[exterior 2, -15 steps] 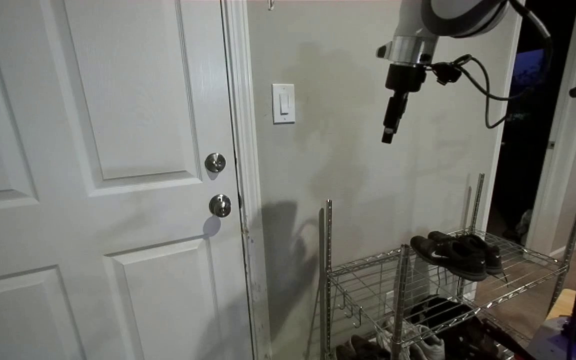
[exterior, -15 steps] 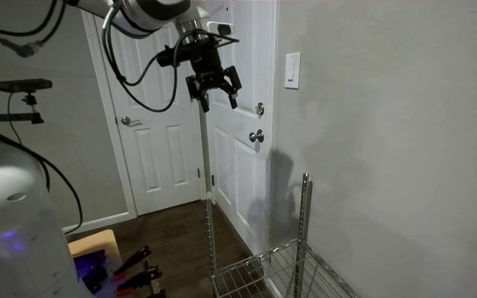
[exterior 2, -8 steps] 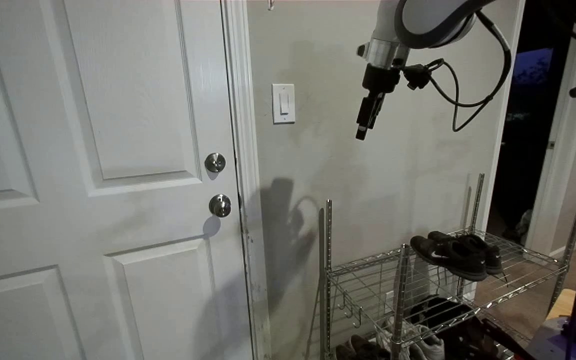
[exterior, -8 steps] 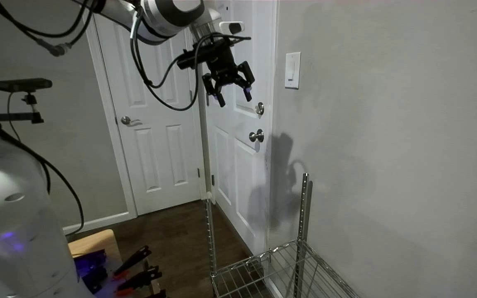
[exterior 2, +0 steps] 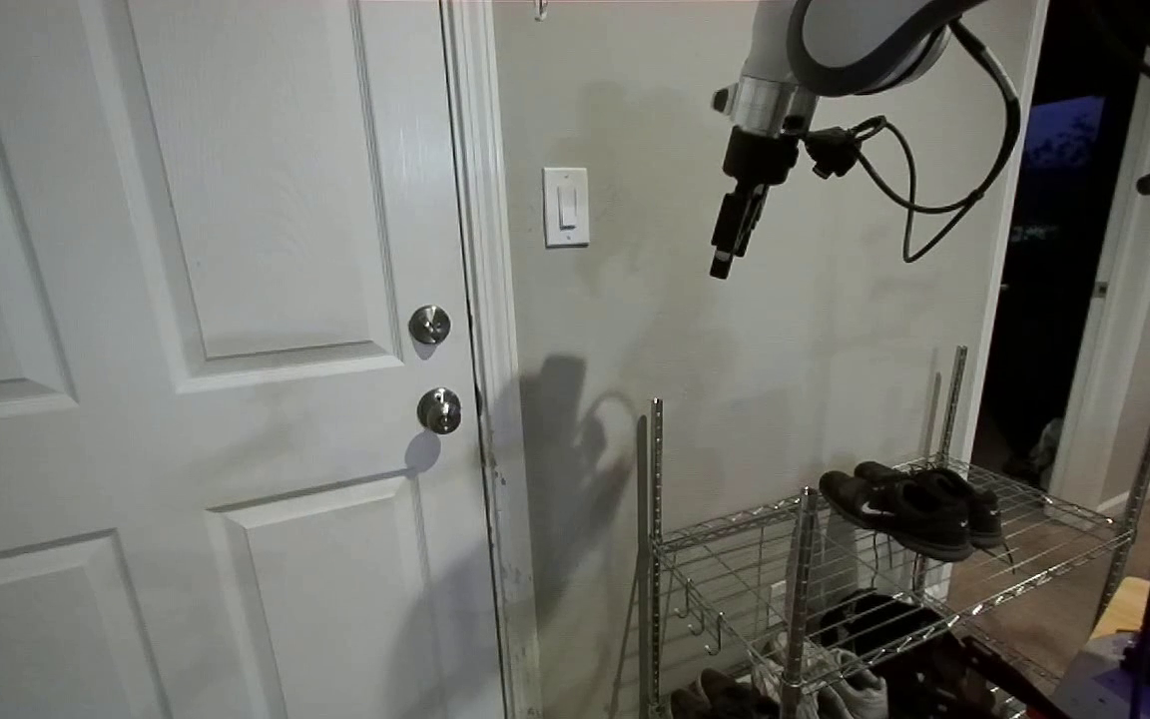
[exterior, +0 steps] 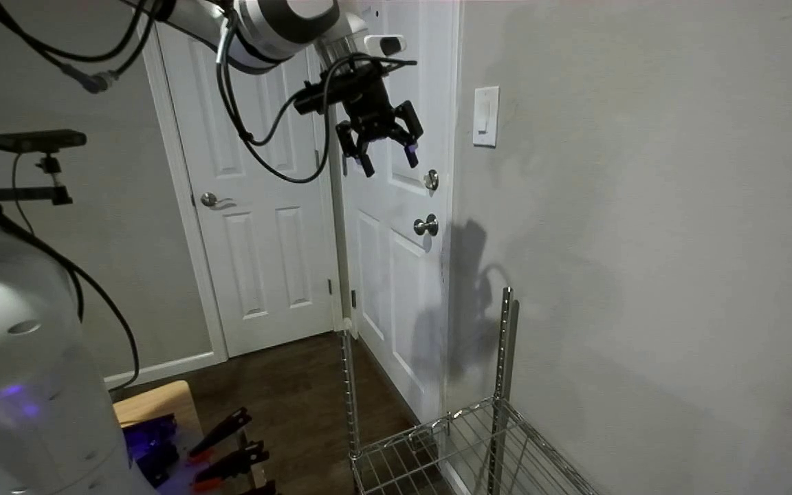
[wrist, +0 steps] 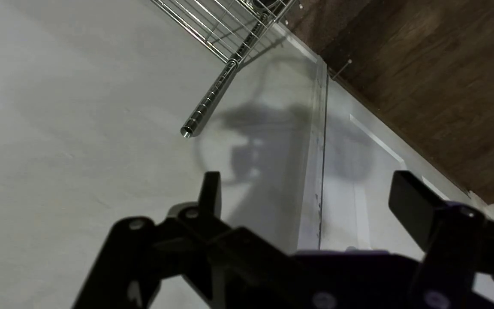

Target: Press the white switch on the wall

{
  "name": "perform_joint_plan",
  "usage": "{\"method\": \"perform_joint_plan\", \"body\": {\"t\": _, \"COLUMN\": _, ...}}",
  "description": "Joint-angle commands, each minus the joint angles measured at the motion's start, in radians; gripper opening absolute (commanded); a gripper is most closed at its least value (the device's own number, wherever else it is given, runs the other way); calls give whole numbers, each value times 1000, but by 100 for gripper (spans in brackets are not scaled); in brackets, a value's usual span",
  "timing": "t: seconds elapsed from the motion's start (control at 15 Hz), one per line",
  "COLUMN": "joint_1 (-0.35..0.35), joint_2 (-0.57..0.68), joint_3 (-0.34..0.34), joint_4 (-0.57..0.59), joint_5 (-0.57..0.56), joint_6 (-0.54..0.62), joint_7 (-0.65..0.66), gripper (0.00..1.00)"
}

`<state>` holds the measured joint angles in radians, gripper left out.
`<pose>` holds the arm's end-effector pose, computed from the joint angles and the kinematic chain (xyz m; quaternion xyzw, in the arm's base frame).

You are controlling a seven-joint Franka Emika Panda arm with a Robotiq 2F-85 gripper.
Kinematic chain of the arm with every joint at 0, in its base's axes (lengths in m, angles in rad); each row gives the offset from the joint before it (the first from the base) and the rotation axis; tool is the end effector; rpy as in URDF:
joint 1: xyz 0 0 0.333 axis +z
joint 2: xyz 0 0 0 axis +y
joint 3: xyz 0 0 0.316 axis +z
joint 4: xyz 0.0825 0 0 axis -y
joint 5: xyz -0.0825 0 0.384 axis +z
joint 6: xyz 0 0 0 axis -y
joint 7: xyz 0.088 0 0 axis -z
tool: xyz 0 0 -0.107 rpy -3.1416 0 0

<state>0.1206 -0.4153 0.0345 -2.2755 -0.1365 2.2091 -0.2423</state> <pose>0.4539 0.0681 0.5547 0.9568 0.2236 0.1696 0.0755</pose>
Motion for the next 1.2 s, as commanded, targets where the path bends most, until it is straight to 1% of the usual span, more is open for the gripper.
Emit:
{"method": "perform_joint_plan", "body": {"t": 0.0, "joint_1": -4, "joint_2": 38, "joint_3": 9, "joint_4": 22, "joint_5": 5, "joint_6": 42, "joint_7": 14, "gripper": 100}}
{"method": "perform_joint_plan", "body": {"t": 0.13, "joint_1": -2, "joint_2": 80, "joint_3": 16, "joint_4": 52, "joint_5": 9, "joint_6": 103, "joint_7": 29, "gripper": 100}}
{"method": "perform_joint_plan", "body": {"t": 0.2, "joint_1": -4, "joint_2": 105, "joint_3": 24, "joint_4": 71, "joint_5": 3, "joint_6": 135, "joint_7": 38, "gripper": 96}}
{"method": "perform_joint_plan", "body": {"t": 0.27, "joint_1": -4, "joint_2": 129, "joint_3": 29, "joint_4": 89, "joint_5": 3, "joint_6": 170, "joint_7": 46, "gripper": 74}}
{"method": "perform_joint_plan", "body": {"t": 0.4, "joint_1": -10, "joint_2": 172, "joint_3": 43, "joint_4": 124, "joint_5": -11, "joint_6": 228, "joint_7": 69, "gripper": 69}}
{"method": "perform_joint_plan", "body": {"t": 0.93, "joint_1": -26, "joint_2": 274, "joint_3": 51, "joint_4": 206, "joint_5": -39, "joint_6": 360, "joint_7": 141, "gripper": 16}}
{"method": "perform_joint_plan", "body": {"t": 1.07, "joint_1": -29, "joint_2": 292, "joint_3": 50, "joint_4": 219, "joint_5": -45, "joint_6": 389, "joint_7": 147, "gripper": 4}}
{"method": "perform_joint_plan", "body": {"t": 1.13, "joint_1": -31, "joint_2": 302, "joint_3": 50, "joint_4": 226, "joint_5": -47, "joint_6": 404, "joint_7": 149, "gripper": 1}}
